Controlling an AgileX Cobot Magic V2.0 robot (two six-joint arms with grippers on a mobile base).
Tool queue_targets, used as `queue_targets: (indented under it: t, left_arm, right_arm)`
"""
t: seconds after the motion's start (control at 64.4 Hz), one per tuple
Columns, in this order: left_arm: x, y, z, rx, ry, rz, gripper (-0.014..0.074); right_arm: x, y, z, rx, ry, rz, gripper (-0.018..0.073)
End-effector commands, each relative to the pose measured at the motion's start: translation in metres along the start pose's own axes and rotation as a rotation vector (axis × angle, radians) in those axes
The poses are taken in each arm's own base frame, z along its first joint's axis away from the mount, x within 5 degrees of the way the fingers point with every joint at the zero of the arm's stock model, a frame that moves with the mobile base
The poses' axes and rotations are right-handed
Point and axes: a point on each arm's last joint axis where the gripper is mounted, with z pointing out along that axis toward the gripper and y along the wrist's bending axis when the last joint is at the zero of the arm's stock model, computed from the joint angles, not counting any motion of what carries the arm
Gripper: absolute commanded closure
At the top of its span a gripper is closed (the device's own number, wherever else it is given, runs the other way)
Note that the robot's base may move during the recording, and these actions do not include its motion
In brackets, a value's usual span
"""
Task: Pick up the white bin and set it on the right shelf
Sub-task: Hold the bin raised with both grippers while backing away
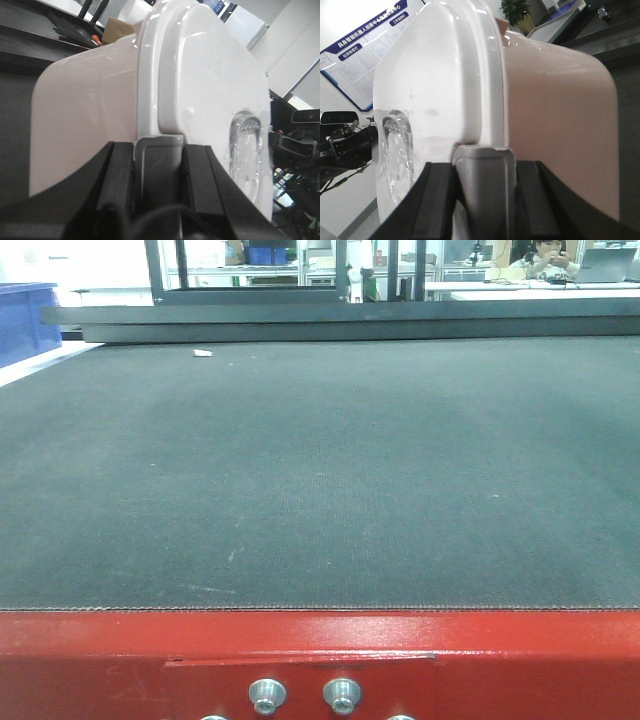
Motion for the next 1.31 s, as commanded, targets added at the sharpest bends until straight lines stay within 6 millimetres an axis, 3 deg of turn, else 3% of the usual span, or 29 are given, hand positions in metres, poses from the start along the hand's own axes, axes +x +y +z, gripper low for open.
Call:
queue_targets:
  t: [0.0,0.326,0.544,1.29]
  left_arm:
    - [0.014,-0.057,0.002,0.283,0.146,0.060,0.0721]
    - [0.041,-0.051,0.015,0.325,0.214,0.004,0.0721]
    - [0.041,-0.053,0.017,0.333,0.206,-0.001,0.0722]
    - [0.040,-0.054,0.017,0.337,0.202,-0.004,0.0722]
  right_arm:
    - [0.007,0.068,-0.011,-0.316,0.119,-0.083,0.0501]
    - [0.014,0.064,-0.011,-0.298,0.138,-0.069,0.0501]
    - [0.021,0.055,-0.009,-0.279,0.158,-0.038,0.0501]
    - [0.019,0.051,-0.008,-0.236,0.136,-0.042,0.0501]
